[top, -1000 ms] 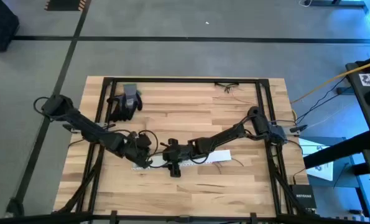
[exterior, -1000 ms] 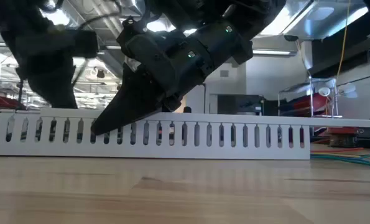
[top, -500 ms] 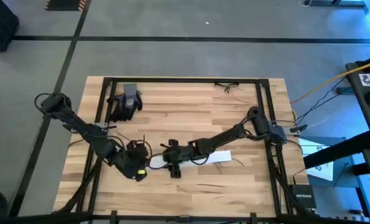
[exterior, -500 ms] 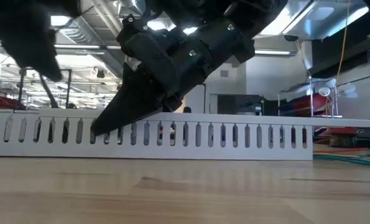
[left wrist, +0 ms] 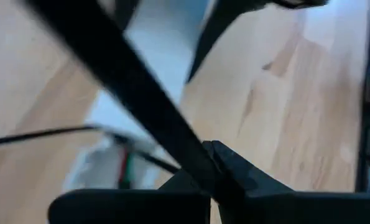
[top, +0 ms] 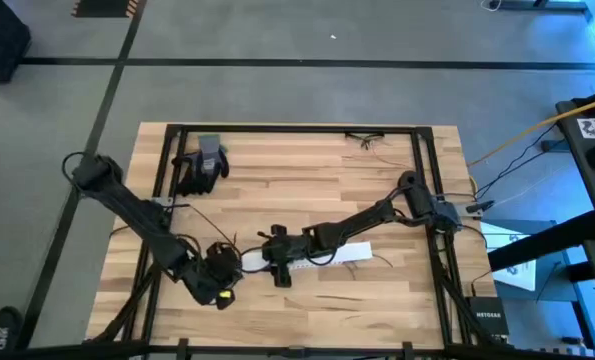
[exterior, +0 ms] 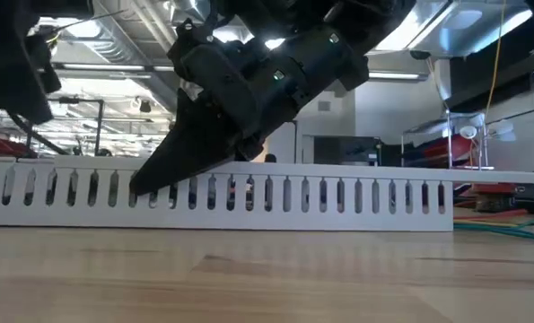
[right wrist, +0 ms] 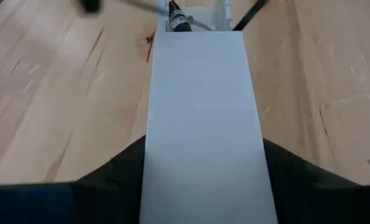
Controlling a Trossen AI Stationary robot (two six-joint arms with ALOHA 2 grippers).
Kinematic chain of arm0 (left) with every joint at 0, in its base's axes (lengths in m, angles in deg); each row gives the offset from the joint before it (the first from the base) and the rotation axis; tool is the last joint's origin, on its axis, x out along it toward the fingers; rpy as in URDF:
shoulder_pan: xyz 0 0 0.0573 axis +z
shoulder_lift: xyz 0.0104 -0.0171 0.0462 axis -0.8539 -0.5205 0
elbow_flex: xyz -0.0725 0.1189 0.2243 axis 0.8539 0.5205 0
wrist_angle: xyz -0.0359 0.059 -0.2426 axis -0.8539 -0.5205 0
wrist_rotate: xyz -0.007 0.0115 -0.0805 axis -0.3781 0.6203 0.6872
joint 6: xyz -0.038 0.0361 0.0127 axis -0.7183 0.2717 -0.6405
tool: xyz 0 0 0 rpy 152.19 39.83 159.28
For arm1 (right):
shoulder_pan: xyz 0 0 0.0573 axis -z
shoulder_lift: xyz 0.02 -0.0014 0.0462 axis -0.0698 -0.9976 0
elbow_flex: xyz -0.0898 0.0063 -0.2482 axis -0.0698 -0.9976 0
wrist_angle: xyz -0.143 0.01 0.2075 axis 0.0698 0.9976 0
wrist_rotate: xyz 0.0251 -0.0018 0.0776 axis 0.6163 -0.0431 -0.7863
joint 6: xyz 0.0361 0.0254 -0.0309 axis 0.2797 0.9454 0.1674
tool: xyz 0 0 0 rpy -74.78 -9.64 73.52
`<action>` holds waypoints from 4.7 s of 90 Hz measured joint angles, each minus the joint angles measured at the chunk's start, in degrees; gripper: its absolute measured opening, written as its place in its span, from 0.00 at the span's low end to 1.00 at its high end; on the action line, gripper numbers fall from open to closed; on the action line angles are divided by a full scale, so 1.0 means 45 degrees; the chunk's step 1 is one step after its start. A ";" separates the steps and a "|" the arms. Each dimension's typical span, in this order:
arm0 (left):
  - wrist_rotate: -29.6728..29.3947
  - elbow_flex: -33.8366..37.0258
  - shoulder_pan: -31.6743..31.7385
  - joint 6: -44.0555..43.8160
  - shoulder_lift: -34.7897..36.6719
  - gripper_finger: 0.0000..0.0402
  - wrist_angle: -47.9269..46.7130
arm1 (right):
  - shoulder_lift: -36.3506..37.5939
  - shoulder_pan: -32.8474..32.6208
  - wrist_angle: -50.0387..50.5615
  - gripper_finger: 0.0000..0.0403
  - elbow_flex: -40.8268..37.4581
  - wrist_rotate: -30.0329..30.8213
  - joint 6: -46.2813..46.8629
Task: Ziptie cables
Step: Close the white cable duct
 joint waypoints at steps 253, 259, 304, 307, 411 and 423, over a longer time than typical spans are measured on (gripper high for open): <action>0.1530 -0.0293 0.1746 -0.0777 0.1818 0.44 -0.6219 | -0.0005 0.0012 -0.0058 0.56 -0.0005 0.0034 0.0076; 0.1501 -0.0296 0.1888 -0.0863 0.1818 0.47 -0.6382 | -0.0005 0.0012 -0.0058 0.56 -0.0005 0.0034 0.0071; -0.0256 0.0195 0.0340 -0.2601 0.1798 0.59 -0.6650 | -0.0005 0.0021 -0.0024 0.56 -0.0005 -0.0182 0.0000; -0.0471 0.0339 0.0348 -0.2873 0.1798 0.59 -0.6483 | -0.0005 0.0021 -0.0023 0.56 -0.0005 -0.0180 -0.0002; -0.1337 0.1899 0.1915 -0.3909 0.1798 0.59 -0.2408 | -0.0005 0.0016 -0.0019 0.56 -0.0005 -0.0194 -0.0021; -0.1359 0.1899 0.2181 -0.3481 0.1798 0.59 -0.1829 | -0.0005 0.0015 -0.0019 0.56 -0.0005 -0.0194 -0.0021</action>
